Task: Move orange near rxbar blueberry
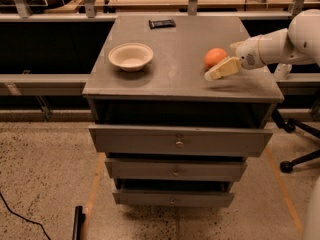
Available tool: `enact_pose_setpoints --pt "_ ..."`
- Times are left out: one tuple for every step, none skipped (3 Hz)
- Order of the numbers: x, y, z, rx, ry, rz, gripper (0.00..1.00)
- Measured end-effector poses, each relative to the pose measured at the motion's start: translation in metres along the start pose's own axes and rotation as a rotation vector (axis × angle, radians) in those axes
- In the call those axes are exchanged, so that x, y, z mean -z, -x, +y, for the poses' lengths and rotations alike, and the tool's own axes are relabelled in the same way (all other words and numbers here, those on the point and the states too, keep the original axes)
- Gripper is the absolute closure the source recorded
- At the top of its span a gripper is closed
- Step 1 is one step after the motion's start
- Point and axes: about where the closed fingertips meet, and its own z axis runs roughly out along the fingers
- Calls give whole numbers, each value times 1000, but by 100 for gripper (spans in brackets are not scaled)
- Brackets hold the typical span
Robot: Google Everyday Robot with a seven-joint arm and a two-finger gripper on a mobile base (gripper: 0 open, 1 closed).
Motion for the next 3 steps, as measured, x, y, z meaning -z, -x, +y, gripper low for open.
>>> enact_pose_setpoints --pt "-13 -2 -2 -16 19 -19 25" --pt "-24 3 -1 -16 21 -30 49" --pt "-37 39 -4 10 0 -132 72"
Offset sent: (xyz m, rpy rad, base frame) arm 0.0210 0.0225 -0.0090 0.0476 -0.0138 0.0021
